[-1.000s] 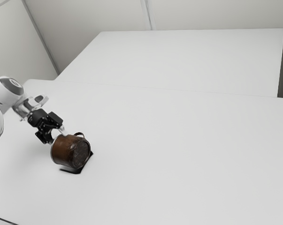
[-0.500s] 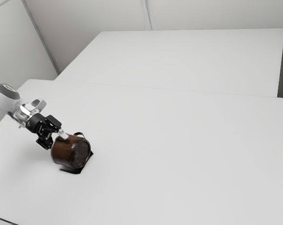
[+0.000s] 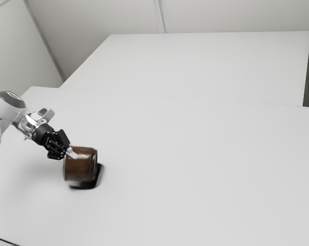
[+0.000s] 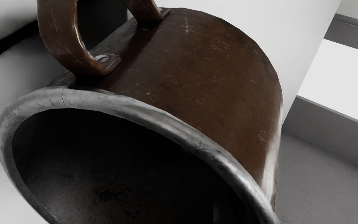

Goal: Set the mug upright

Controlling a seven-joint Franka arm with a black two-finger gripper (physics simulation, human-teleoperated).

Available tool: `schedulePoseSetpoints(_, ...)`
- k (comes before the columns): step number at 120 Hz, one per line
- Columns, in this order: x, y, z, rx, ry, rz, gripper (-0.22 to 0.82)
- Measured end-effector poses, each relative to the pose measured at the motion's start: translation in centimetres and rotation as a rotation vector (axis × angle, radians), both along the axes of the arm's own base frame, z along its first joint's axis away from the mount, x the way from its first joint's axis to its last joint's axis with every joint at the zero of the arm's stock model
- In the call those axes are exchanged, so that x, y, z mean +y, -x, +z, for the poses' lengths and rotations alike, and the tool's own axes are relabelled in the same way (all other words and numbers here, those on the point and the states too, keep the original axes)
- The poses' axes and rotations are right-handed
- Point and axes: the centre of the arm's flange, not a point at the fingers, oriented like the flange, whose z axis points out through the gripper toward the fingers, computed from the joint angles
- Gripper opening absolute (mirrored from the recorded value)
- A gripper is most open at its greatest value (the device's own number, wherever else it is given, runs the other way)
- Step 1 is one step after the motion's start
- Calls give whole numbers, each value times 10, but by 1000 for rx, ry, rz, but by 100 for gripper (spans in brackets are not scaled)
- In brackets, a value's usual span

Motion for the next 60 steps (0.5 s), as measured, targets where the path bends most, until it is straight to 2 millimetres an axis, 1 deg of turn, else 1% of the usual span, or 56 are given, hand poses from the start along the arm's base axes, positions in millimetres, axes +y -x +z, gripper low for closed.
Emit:
schedulePoseSetpoints(14,-3,-3,-1,-2,-1,-1,-15)
schedulePoseSetpoints(29,-11,-11,6,-10,-24,-11,-16)
schedulePoseSetpoints(36,-17,-18,13,-11,-54,-25,-17)
schedulePoseSetpoints(44,-21,-25,27,-12,-102,-44,-17)
schedulePoseSetpoints(60,-34,-36,45,5,-201,-68,-17)
